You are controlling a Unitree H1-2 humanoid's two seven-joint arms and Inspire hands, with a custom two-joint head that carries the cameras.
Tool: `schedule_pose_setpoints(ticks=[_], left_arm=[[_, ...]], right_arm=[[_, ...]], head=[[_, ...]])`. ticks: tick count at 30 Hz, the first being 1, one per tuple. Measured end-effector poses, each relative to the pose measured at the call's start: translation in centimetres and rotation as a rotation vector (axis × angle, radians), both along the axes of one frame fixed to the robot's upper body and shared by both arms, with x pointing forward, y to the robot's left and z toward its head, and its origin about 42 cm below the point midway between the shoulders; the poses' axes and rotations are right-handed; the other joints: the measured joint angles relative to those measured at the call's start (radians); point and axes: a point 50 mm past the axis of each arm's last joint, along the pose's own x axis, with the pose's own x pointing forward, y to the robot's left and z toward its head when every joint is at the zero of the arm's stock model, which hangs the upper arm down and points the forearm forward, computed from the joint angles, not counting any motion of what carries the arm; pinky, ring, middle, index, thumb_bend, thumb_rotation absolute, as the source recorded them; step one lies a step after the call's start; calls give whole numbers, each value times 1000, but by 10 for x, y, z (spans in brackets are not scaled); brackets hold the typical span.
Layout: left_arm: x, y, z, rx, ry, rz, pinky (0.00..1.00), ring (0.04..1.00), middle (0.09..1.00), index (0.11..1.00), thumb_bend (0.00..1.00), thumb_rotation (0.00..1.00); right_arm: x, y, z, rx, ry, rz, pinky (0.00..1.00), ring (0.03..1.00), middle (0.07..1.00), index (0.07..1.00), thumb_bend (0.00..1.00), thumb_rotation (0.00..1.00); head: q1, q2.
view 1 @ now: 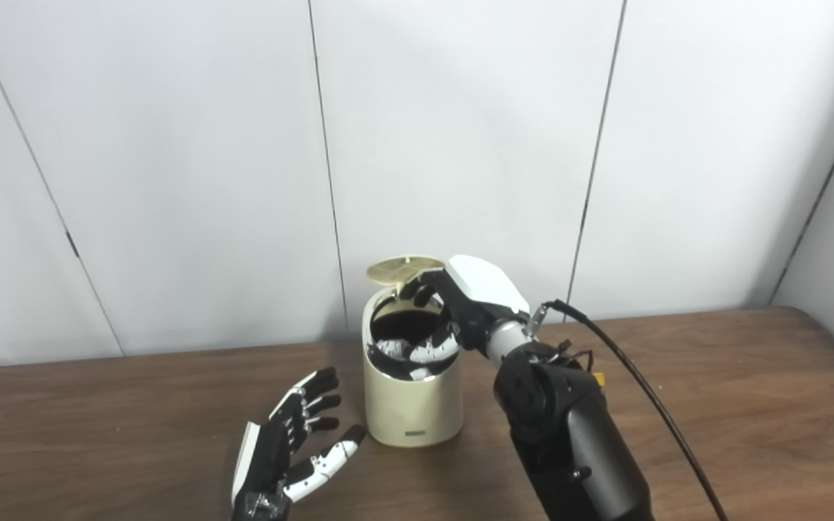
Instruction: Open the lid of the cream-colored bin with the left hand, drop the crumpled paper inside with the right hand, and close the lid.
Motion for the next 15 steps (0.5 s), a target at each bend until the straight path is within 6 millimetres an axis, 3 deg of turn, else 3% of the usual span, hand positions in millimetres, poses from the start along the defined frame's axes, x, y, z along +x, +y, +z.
schedule_pose_setpoints(ticks=[7,15], left_arm=[[0,0,0,6,-1,1,689,782,832,858,626,153],[0,0,0,3,-1,1,687,782,830,857,628,142]], right_arm=[[0,0,0,7,-1,3,419,579,736,756,871,32],[-12,-8,4,23,-57,4,369,481,601,635,805,38]], head=[[3,2],[6,-2]])
